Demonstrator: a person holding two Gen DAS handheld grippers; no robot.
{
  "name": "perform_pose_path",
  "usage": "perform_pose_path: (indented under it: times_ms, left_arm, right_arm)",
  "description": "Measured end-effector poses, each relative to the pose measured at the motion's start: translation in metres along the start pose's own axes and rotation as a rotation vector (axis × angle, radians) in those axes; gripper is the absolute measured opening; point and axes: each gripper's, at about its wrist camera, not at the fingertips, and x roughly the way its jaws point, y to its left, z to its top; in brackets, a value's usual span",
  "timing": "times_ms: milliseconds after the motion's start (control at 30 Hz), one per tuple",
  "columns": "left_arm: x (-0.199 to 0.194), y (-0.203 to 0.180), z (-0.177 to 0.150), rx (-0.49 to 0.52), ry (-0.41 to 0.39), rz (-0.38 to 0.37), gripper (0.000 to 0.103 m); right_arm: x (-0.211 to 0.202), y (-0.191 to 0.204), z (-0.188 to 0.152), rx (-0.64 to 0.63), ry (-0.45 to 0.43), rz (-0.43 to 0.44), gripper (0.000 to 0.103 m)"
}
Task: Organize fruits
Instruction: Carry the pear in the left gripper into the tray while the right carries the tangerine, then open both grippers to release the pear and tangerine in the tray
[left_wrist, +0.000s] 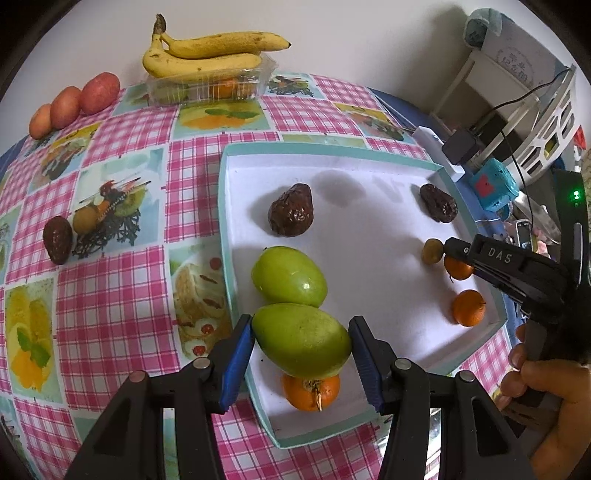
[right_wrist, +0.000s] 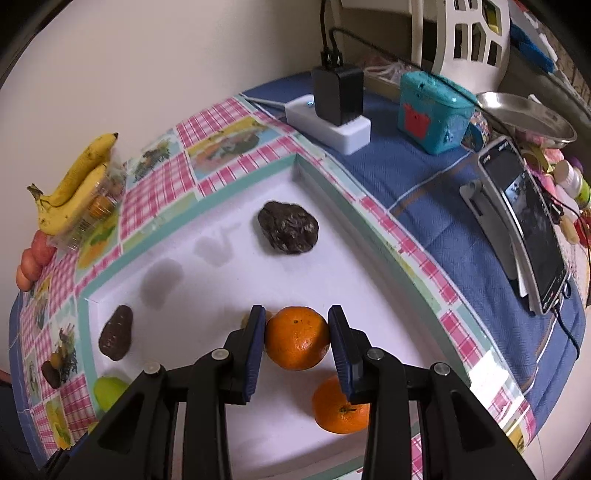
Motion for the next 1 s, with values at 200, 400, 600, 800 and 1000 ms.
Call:
perform_pose_path:
  times_ms: [200, 400, 600, 800, 1000]
  left_arm:
    - [0.004, 0.004, 0.001, -0.01, -0.001, -0.012, 0.055]
    - [0.005, 0.003, 0.003, 0.007, 0.001, -0.012, 0.056]
    - [0.002, 0.004, 0.004, 0.017, 0.005, -0.02, 0.057]
    - [-0.006, 0.01, 0.007, 0.005, -0.008, -0.029, 0.059]
    - [-0.017, 0.024, 0.012, -0.04, -0.021, -0.042, 0.06]
  right_arm:
    - [0.006, -0.002, -0.001, 0.006, 0.004, -0.022, 0.036]
    - [0.006, -0.003, -0.001, 0.016, 0.005, -0.021, 0.037]
    - [0.003, 0.001, 0.001, 0.002, -0.001, -0.03, 0.04]
    - [-0.006, 0.003, 0.003, 0.008, -0.031, -0.025, 0.048]
    - [-0.012, 0.013, 0.003, -0.008, -0.044, -0.005, 0.048]
